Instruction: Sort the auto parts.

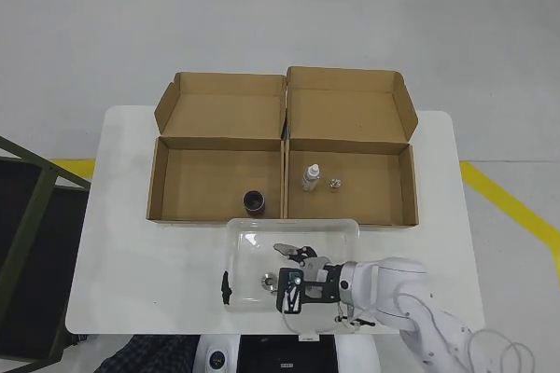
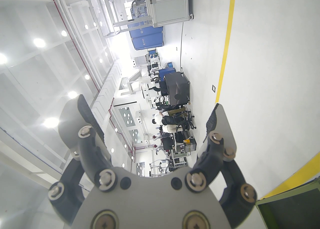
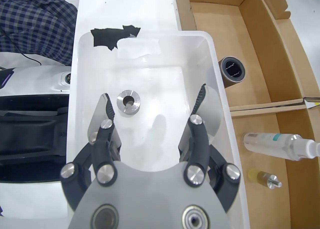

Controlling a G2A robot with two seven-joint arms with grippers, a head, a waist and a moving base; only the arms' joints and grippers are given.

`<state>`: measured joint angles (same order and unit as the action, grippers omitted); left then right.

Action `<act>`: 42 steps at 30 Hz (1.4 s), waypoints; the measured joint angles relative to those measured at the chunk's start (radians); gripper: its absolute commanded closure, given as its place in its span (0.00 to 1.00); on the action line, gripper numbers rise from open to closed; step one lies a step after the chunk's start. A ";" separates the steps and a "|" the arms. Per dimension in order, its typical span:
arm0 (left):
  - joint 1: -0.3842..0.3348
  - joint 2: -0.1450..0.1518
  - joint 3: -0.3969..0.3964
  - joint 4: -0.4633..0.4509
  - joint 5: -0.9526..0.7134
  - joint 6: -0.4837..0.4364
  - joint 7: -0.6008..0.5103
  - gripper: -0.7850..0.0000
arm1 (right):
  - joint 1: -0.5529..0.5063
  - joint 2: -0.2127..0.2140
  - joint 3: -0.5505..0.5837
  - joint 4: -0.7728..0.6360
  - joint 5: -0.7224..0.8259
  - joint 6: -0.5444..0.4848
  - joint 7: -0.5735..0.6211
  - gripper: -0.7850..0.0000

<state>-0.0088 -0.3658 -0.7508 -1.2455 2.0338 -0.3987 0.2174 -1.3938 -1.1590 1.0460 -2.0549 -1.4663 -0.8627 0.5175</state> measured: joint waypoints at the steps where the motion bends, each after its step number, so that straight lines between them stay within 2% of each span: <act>1: 0.000 0.000 0.000 0.000 0.000 0.000 0.000 0.00 | 0.001 0.001 -0.003 0.007 -0.005 -0.002 -0.002 0.27; 13: 0.000 0.000 0.000 0.000 0.000 0.000 0.000 0.00 | 0.034 0.003 -0.065 0.091 -0.030 -0.017 -0.007 0.26; 21: 0.000 0.000 0.000 0.000 0.000 0.000 0.000 0.00 | 0.069 -0.001 -0.106 0.150 -0.029 -0.013 -0.004 0.31; 27: 0.000 0.000 0.000 0.000 0.000 0.000 0.000 0.00 | 0.096 -0.006 -0.143 0.191 -0.023 -0.001 -0.009 0.37; 33: 0.000 0.000 0.000 0.000 0.000 0.000 0.000 0.00 | 0.124 -0.013 -0.177 0.224 -0.016 0.020 -0.018 0.50; 42: 0.000 0.000 0.000 0.000 0.000 0.000 0.000 0.00 | 0.158 -0.020 -0.206 0.264 -0.011 0.039 -0.027 0.53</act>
<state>-0.0088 -0.3658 -0.7508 -1.2455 2.0338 -0.3987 0.2174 -1.2356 -1.1786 0.8397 -1.7914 -1.4778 -0.8241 0.4908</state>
